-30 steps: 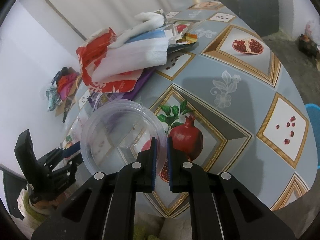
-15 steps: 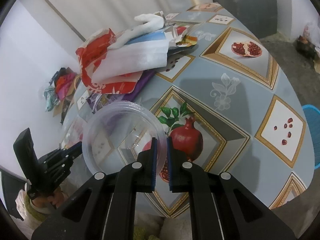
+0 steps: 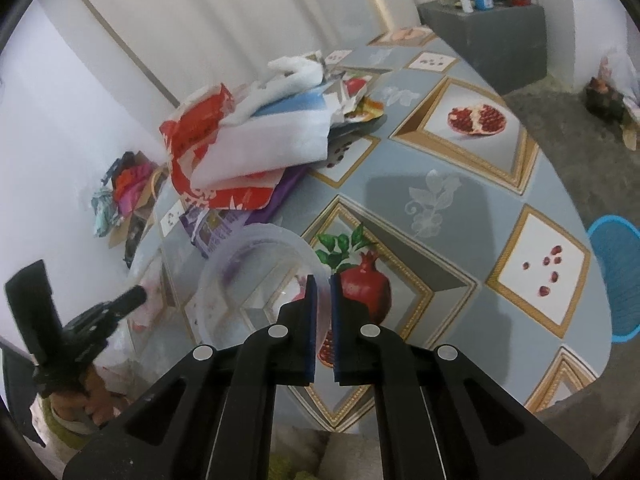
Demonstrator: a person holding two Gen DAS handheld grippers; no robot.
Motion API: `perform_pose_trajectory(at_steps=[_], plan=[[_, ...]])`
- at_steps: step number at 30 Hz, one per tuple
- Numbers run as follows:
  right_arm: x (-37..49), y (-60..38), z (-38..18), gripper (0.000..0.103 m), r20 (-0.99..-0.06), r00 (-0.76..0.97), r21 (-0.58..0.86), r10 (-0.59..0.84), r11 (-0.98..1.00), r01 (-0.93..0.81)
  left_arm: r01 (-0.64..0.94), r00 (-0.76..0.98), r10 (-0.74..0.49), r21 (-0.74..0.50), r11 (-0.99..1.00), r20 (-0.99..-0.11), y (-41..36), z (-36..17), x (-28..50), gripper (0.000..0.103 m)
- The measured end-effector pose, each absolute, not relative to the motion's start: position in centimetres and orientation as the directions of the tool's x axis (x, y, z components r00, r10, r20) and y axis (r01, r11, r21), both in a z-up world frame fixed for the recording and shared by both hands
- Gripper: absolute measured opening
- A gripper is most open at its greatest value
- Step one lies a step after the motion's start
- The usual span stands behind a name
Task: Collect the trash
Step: 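Carry the lid and bag over the wastebasket and open both tools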
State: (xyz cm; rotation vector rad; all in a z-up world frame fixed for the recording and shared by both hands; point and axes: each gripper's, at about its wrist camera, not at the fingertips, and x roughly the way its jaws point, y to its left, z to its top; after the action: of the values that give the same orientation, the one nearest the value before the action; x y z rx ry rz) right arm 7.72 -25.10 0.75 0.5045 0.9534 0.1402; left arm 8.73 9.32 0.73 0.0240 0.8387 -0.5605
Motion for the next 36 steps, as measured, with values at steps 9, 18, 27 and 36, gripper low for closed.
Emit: perform_pose_trajectory(at_steps=[9,18,27,36], plan=[[5.5,-27.8,1.7,0.004,-0.703,0.644,0.496,0.303,0.857,0.139,0.548,0.548,-0.535,-0.206,0.810,-0.644,6.4,4.7,7.3,0.001],[1.8,-34.3,2.0,0.004,-0.659,0.723,0.530,0.209,0.810,0.249,0.685,0.479,-0.654,-0.216,0.695,-0.586,-1.3,7.9,6.5,0.001],[-6.3,-46.2,0.4,0.004,-0.685,0.726,0.527,-0.059,0.648,0.550,0.864,0.233,-0.791,-0.254,0.436,-0.566,-16.2,9.6,6.3,0.001],[-13.5,-55.1,-5.6,0.004,-0.779,0.584,0.481,-0.226,0.382,0.789,0.931,-0.043,-0.769,-0.304,0.201,-0.638,-33.6,6.4,4.8,0.002]])
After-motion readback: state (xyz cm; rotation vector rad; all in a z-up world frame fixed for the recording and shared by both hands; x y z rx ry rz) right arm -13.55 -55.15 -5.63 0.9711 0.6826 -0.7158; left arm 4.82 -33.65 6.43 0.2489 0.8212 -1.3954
